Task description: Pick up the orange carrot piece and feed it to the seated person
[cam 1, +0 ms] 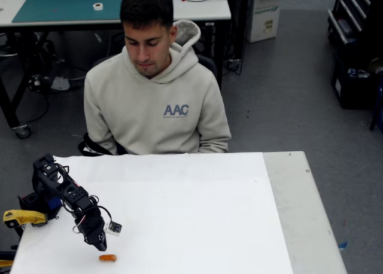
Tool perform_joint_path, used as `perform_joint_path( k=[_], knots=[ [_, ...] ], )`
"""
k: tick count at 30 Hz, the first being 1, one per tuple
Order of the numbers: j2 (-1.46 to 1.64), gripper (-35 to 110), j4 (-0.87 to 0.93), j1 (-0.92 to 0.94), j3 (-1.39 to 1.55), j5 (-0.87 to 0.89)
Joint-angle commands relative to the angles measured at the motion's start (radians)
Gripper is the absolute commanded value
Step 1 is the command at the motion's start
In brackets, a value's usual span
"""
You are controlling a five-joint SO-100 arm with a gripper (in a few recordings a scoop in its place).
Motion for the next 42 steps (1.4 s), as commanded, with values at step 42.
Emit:
perform_joint_path(
  k=[42],
  knots=[
    [-0.117, 18, 0.002, 0.009, -0.084, -0.018]
  ],
)
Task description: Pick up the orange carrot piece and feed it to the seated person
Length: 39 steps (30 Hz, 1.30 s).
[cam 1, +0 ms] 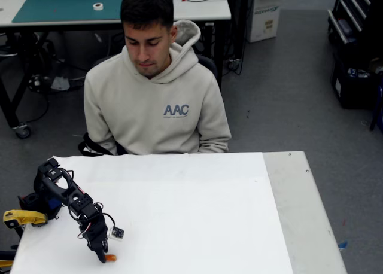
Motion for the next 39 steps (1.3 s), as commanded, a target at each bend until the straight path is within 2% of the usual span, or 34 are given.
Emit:
perform_joint_path(
  k=[1, 7, 10, 23, 39],
  knots=[
    [0.023, 16, 0.008, 0.02, -0.057, -0.018],
    [0.003, -5, 0.008, 0.023, -0.057, -0.018],
    [0.0, -1, 0.008, 0.023, -0.057, -0.018],
    [0.018, -3, 0.009, -0.011, -0.086, -0.018],
    [0.009, -3, 0.009, -0.314, -0.675, -0.018]
  ],
)
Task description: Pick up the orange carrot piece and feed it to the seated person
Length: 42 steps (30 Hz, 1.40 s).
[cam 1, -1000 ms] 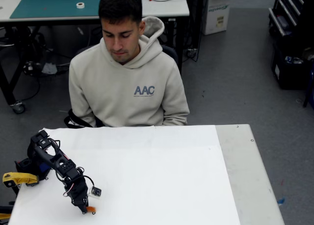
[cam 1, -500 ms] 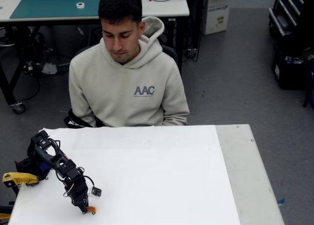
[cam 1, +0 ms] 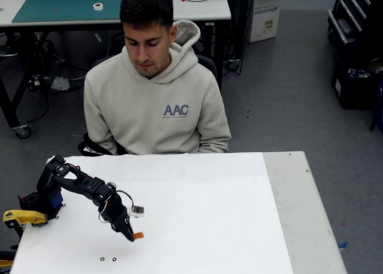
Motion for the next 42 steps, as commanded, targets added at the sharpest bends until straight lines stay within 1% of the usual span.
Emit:
perform_joint_path(
  k=[1, 18, 29, 32, 38, 42],
  knots=[
    [0.031, -3, 0.009, -0.063, -0.239, -0.018],
    [0.02, -3, 0.011, -0.397, -0.833, -0.02],
    [-0.201, -3, 0.009, -0.586, -1.298, -0.034],
    [-0.204, -3, 0.009, -0.64, -1.281, -0.132],
    [-0.218, -3, 0.009, -0.761, -1.273, -0.468],
    [-0.21, -3, 0.009, -0.824, -1.273, -0.615]
  ],
)
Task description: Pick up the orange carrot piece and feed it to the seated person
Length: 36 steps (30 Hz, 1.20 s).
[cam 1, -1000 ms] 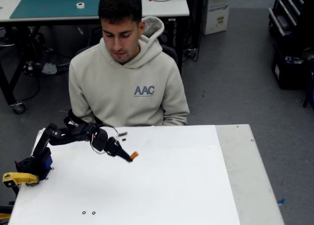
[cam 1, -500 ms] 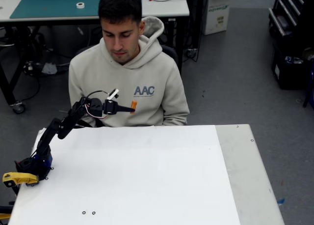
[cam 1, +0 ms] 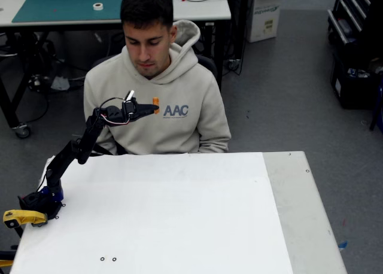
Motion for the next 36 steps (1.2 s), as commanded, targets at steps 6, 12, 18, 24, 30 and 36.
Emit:
perform_joint_path(
  k=[6, 12, 18, 24, 30, 36],
  knots=[
    [0.064, -3, 0.0, -0.126, -0.083, -0.207],
    [0.064, -3, 0.0, -0.209, -0.083, -0.238],
    [0.052, -3, -0.077, -0.259, -0.083, -0.238],
    [0.02, -3, -0.322, -0.281, -0.066, -0.239],
    [-0.04, -3, -0.414, -0.276, -0.064, -0.241],
    [-0.051, -3, -0.414, -0.281, -0.064, -0.241]
  ],
)
